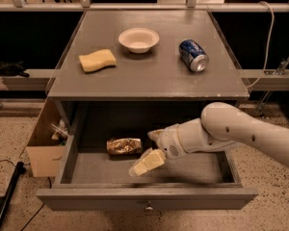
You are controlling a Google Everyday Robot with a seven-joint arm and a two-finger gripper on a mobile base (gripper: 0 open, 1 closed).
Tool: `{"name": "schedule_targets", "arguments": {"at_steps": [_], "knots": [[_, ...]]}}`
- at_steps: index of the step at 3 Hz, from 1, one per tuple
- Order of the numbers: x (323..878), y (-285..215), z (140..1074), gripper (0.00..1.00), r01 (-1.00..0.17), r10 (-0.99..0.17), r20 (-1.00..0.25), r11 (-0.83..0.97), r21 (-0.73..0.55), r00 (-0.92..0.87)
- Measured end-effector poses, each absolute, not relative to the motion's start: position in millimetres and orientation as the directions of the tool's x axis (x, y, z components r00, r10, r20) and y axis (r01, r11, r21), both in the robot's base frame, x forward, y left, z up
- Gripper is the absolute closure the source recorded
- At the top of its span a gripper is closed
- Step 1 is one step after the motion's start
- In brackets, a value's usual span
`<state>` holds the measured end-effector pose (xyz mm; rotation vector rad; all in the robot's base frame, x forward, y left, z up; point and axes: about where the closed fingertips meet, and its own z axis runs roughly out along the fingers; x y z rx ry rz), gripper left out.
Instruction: Pick orange can from top drawer and place on counter
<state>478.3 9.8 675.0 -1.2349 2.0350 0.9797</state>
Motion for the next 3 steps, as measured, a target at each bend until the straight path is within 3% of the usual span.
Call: {"name": "schedule_targets", "arguments": {"at_steps": [3], "knots": [[492.4,-5.1,655.6,0.00,-0.880,-0.496,-0.743,0.391,0.271,-0.449]]}}
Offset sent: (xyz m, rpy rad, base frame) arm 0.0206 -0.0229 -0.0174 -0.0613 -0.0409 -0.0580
